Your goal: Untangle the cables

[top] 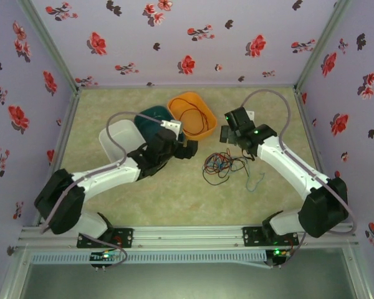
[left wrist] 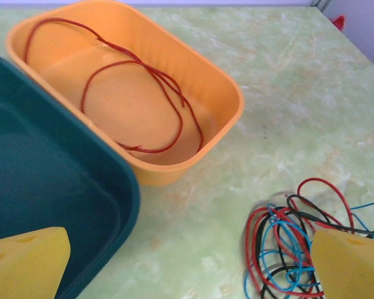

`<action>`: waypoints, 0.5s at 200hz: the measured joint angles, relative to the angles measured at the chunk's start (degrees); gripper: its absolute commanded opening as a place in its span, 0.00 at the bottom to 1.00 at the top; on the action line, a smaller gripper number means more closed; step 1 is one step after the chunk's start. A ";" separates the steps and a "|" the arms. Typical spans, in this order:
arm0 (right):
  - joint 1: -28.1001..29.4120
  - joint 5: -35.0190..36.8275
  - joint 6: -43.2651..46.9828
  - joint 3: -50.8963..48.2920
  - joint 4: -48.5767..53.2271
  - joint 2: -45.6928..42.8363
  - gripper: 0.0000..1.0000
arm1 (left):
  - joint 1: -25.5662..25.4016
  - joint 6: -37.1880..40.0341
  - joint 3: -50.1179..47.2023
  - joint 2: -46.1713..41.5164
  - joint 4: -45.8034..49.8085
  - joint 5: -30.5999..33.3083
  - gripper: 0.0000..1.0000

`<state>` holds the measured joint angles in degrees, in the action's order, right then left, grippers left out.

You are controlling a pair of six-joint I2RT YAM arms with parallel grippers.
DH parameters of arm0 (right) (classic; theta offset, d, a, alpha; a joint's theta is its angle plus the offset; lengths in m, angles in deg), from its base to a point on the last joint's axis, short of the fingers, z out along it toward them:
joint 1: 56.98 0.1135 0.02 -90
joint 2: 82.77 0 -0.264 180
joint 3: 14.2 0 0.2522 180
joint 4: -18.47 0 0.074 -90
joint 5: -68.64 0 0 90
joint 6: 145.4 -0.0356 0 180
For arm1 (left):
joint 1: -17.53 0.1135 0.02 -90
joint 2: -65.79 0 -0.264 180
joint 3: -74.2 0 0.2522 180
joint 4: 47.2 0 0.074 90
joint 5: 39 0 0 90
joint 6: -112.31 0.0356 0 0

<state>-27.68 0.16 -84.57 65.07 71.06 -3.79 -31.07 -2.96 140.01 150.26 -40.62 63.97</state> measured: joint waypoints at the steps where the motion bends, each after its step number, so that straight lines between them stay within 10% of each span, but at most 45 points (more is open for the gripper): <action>1: -0.09 -0.07 -0.04 -0.04 0.02 0.00 0.99 | 0.00 -0.11 0.13 0.20 -0.04 -0.11 1.00; 100: -3.23 -8.39 3.58 1.66 3.63 10.82 0.62 | -0.04 -2.38 1.90 5.60 -2.34 -1.53 1.00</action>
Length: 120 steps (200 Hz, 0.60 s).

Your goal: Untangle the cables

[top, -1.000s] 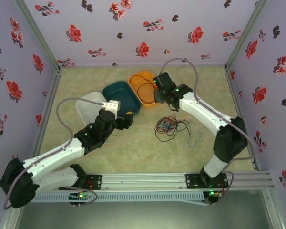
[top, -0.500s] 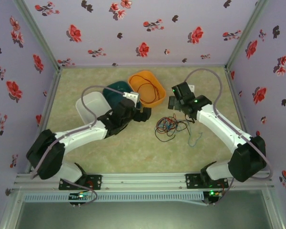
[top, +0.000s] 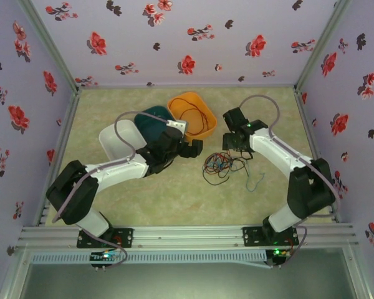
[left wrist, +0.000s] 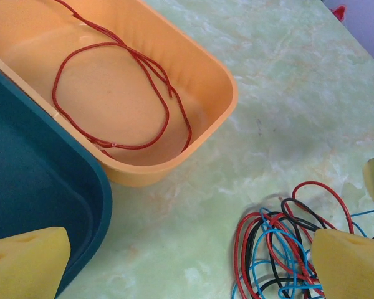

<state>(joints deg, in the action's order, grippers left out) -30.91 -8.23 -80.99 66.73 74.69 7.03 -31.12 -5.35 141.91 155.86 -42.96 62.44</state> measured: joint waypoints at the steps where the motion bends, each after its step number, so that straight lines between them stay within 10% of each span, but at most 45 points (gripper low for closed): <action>1: 0.00 -0.04 -0.07 0.07 0.04 0.09 0.61 | 0.00 -0.04 0.00 0.02 0.00 0.00 1.00; 120: 0.00 -7.65 3.54 4.79 2.25 10.71 0.33 | -0.11 -0.79 0.00 0.81 -0.81 -0.98 1.00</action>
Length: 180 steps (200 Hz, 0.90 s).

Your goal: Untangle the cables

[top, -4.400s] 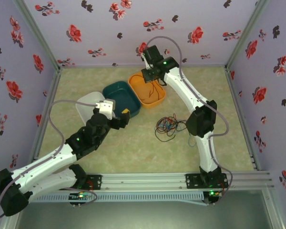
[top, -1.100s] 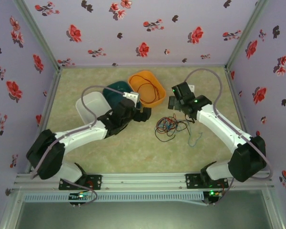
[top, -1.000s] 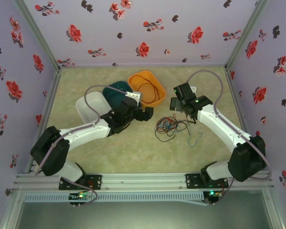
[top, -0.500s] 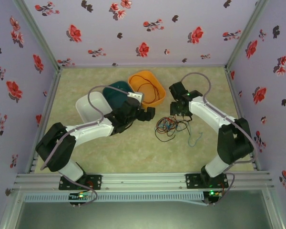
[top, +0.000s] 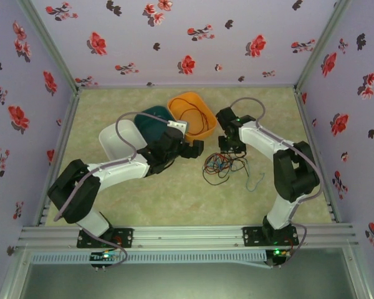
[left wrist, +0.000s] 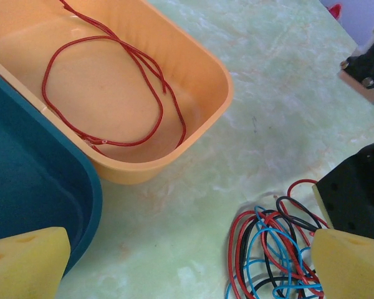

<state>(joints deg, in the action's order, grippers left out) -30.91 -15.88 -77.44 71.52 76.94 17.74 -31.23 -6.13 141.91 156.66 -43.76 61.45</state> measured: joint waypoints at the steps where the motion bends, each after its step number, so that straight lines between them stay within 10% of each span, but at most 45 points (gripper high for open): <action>1: 0.00 -0.02 0.00 0.00 0.00 0.04 0.33 | 0.00 0.00 0.00 0.00 0.00 0.00 1.00; 104: 0.00 -0.48 0.33 0.37 0.00 1.42 0.00 | 0.00 -0.17 0.00 -0.02 0.00 -0.02 1.00; 180: 0.09 0.13 0.72 0.42 0.85 -11.28 0.00 | 0.00 -0.15 0.00 0.00 -0.07 -0.66 1.00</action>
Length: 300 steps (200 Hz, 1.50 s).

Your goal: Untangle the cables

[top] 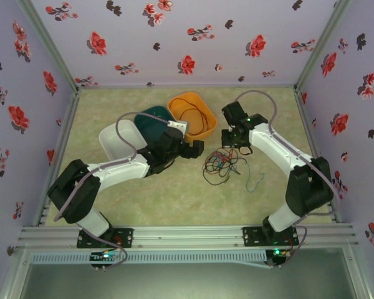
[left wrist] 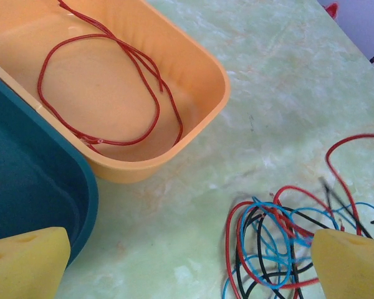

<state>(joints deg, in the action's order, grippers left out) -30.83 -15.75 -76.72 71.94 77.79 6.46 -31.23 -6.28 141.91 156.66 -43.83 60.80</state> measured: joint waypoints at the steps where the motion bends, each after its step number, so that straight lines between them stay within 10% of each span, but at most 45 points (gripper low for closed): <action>1: 0.00 0.02 0.02 0.00 0.02 -0.31 0.00 | 0.00 0.00 0.00 0.00 -0.02 -0.02 1.00; 109: 1.20 0.74 4.31 2.99 1.70 -15.80 0.00 | -0.07 1.01 -2.45 -0.02 -8.11 -7.69 1.00; 205: 1.22 -2.40 4.39 4.31 3.23 -18.97 0.00 | -7.17 18.62 -3.98 10.58 -33.40 -16.59 0.96; 300: 1.22 -3.21 4.26 4.98 4.17 -22.21 0.00 | -7.87 26.91 5.60 19.52 -31.01 -17.46 0.41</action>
<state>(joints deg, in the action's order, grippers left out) -29.60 -18.97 -72.46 76.92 81.97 -15.74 -39.09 20.62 147.51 176.18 -74.84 43.34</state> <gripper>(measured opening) 0.062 0.466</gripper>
